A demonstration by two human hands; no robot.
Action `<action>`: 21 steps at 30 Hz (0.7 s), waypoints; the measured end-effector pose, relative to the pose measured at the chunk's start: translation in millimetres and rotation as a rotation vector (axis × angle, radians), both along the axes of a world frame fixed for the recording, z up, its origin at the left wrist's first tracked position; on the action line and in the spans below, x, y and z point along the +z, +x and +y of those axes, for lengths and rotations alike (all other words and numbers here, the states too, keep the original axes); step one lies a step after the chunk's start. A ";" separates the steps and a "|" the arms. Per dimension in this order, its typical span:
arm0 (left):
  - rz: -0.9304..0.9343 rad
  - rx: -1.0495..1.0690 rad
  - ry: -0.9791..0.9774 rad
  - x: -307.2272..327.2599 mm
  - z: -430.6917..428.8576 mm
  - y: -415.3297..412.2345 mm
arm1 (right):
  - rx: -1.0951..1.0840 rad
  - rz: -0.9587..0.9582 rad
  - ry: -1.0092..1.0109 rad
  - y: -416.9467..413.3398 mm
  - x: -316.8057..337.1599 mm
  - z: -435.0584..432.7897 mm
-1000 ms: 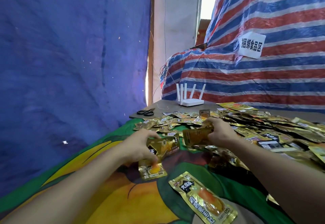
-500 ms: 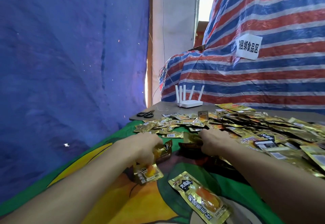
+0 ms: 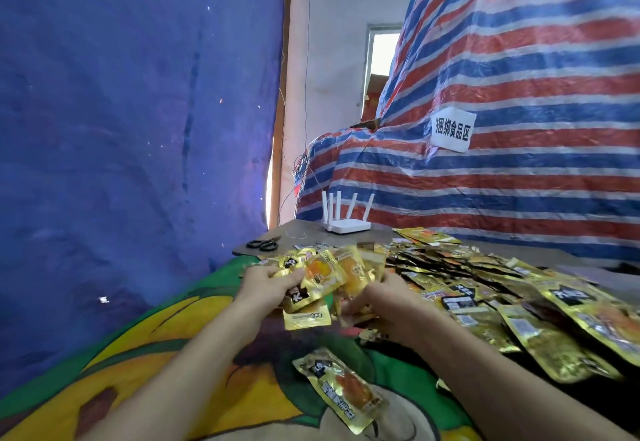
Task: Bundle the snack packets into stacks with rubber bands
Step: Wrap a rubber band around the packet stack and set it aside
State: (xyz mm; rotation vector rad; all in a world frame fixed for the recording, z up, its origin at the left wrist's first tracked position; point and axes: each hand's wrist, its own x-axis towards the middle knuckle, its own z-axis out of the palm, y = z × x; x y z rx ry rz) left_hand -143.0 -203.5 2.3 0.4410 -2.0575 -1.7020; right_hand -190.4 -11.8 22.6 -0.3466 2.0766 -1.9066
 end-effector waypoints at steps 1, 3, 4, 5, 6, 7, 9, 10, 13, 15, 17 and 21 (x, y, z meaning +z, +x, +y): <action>0.030 -0.001 0.082 -2.4 12.2 2.2 | 0.023 -0.038 -0.033 10.1 -1.6 6.3; 0.078 0.006 0.183 -8.8 38.6 5.0 | 0.035 -0.074 -0.077 27.0 -8.6 17.8; 0.108 0.022 0.193 -11.6 52.1 6.6 | 0.020 -0.087 -0.102 34.7 -12.5 22.9; 0.140 0.041 0.175 -14.3 65.6 8.5 | -0.017 -0.094 -0.128 40.8 -17.0 28.4; 0.170 0.055 0.144 -16.8 78.6 11.4 | -0.069 -0.090 -0.160 45.9 -20.6 34.6; 0.189 0.050 0.122 -19.7 90.5 15.2 | -0.126 -0.073 -0.191 50.3 -24.3 41.2; 0.198 -0.033 0.114 -30.3 107.5 19.4 | -0.238 -0.008 -0.232 58.2 -32.5 55.8; 0.191 -0.106 0.118 -35.8 112.6 20.8 | -0.264 0.023 -0.254 61.9 -38.6 62.7; 0.157 -0.262 0.092 -45.3 115.8 22.0 | -0.232 0.132 -0.291 73.1 -57.6 75.6; 0.167 -0.313 0.117 -49.0 113.7 20.4 | -0.193 0.250 -0.256 75.9 -64.9 80.4; 0.200 -0.372 0.117 -49.7 110.6 20.3 | -0.196 0.341 -0.191 75.3 -67.4 82.0; 0.249 -0.469 -0.013 -50.8 110.6 25.5 | -0.284 0.447 -0.115 71.2 -69.1 84.8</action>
